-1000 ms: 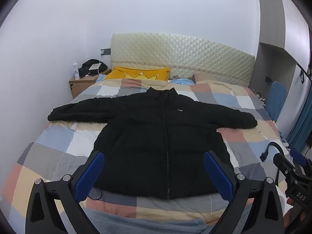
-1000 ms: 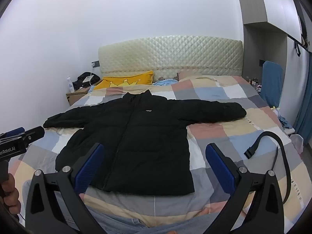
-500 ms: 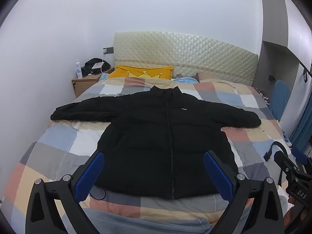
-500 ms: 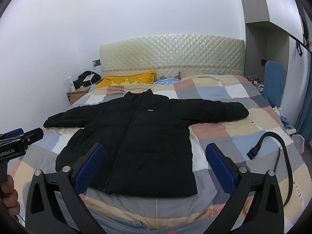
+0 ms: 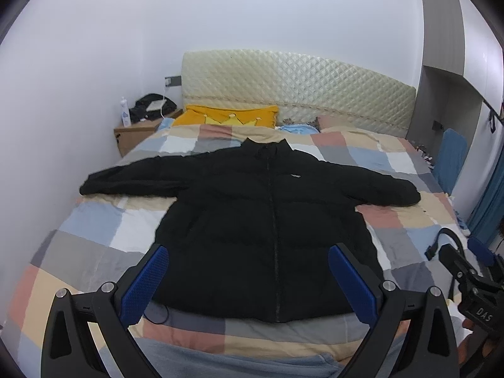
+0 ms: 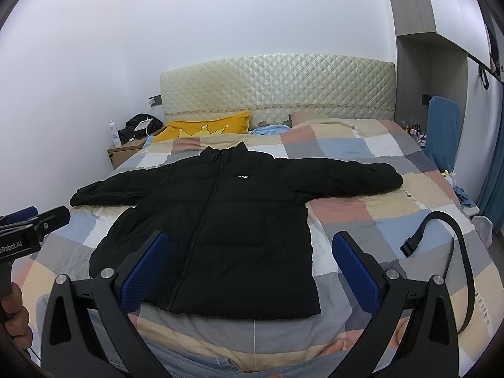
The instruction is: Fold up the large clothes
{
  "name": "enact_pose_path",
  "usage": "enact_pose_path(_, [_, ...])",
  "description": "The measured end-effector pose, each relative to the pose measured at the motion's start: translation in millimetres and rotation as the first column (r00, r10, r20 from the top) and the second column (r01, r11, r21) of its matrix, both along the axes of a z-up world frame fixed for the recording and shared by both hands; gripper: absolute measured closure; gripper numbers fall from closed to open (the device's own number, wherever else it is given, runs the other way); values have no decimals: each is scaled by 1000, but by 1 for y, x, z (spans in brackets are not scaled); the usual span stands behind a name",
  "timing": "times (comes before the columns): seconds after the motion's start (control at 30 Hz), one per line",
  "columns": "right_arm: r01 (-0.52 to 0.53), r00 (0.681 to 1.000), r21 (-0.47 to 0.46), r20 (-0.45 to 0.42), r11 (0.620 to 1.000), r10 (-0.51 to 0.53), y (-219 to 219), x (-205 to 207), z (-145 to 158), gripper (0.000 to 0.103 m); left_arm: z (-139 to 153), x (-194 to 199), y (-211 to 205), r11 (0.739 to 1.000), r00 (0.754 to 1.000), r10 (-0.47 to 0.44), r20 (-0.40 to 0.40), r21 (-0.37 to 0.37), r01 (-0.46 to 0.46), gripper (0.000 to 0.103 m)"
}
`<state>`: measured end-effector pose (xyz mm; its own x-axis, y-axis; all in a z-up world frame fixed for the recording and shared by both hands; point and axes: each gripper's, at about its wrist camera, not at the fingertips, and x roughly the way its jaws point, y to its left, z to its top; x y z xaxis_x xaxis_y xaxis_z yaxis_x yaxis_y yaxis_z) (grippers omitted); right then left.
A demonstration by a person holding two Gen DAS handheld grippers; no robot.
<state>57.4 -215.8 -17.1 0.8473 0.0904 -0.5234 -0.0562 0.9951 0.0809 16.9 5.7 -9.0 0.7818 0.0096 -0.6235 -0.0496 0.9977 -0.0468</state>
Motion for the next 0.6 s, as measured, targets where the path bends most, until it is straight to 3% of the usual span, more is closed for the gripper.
enact_pose_path(0.6, [-6,1000,-5,-10,1000,6,8,8,4,0,-6,8,3,1000,1000,9,-26,19,-8,0])
